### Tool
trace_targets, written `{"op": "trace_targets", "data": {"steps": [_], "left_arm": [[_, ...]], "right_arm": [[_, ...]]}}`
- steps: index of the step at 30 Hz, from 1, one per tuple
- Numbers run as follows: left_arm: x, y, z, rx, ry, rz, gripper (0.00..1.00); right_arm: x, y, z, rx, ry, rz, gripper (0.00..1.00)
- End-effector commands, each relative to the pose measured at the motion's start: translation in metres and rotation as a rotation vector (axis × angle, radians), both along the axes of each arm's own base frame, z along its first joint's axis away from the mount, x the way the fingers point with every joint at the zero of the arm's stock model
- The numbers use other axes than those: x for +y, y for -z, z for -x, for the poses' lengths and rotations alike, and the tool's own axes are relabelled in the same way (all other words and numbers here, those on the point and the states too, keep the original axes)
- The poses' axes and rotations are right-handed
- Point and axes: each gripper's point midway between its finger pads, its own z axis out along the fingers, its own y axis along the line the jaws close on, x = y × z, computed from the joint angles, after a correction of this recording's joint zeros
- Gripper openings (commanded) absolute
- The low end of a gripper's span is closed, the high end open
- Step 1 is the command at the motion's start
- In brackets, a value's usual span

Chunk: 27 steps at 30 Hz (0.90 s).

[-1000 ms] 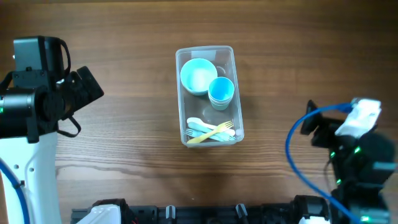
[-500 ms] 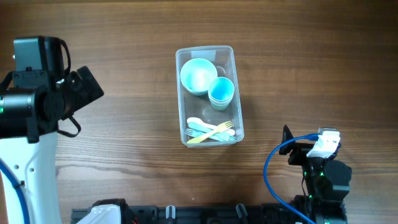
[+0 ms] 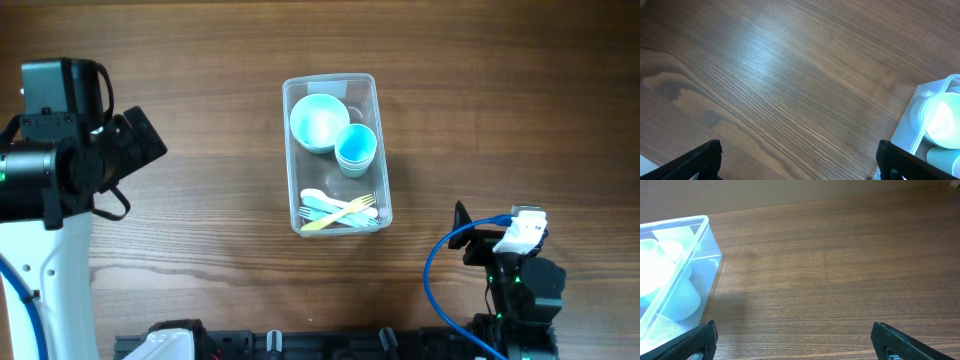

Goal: Pack container

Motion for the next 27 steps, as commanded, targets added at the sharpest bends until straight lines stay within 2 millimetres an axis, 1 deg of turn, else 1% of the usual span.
{"op": "trace_targets", "data": {"steps": [1,3,4,5,7,8,10,11,14,16,20,22,23,25,27], "left_arm": [[0.000,-0.006,0.003,-0.026,-0.010,0.006,1.00],[-0.006,-0.013,0.011,-0.058,0.013,0.004,1.00],[-0.008,-0.017,0.016,-0.088,0.037,-0.023,1.00],[-0.009,-0.020,0.016,-0.131,0.041,-0.028,1.00],[-0.016,-0.023,0.005,-0.301,0.069,-0.003,1.00],[-0.024,-0.022,0.001,-0.373,0.134,0.001,1.00],[-0.035,-0.015,-0.003,-0.461,0.220,0.008,1.00],[-0.039,-0.005,-0.002,-0.516,0.246,0.009,1.00],[-0.042,0.036,0.011,-0.605,0.265,0.015,1.00],[-0.047,0.067,0.020,-0.620,0.284,0.030,1.00],[-0.062,0.132,0.034,-0.630,0.350,0.094,1.00],[-0.070,0.156,0.039,-0.635,0.381,0.127,1.00],[-0.074,0.165,0.041,-0.647,0.400,0.142,1.00],[-0.075,0.174,0.043,-0.661,0.402,0.151,1.00],[-0.079,0.178,0.044,-0.674,0.418,0.153,1.00]], "right_arm": [[0.003,0.000,0.000,-0.010,-0.013,-0.010,1.00],[0.003,0.000,0.000,-0.010,-0.012,-0.010,1.00],[0.003,0.000,0.000,-0.010,-0.013,-0.010,1.00],[0.003,0.000,0.000,-0.010,-0.013,-0.010,1.00],[0.003,0.000,0.000,-0.010,-0.013,-0.010,1.00],[0.003,0.000,0.000,-0.010,-0.013,-0.010,1.00],[0.003,0.000,0.000,-0.010,-0.013,-0.010,1.00],[0.003,0.000,0.000,-0.010,-0.012,-0.010,1.00],[0.003,0.000,0.000,-0.010,-0.013,-0.010,1.00],[0.003,0.000,0.000,-0.010,-0.013,-0.010,1.00],[0.003,0.000,0.000,-0.010,-0.013,-0.010,1.00],[0.003,0.000,0.000,-0.010,-0.012,-0.010,1.00],[0.003,0.000,0.000,-0.010,-0.013,-0.010,1.00],[0.003,0.000,0.000,-0.010,-0.013,-0.010,1.00],[0.003,0.000,0.000,-0.010,-0.013,-0.010,1.00]]}}
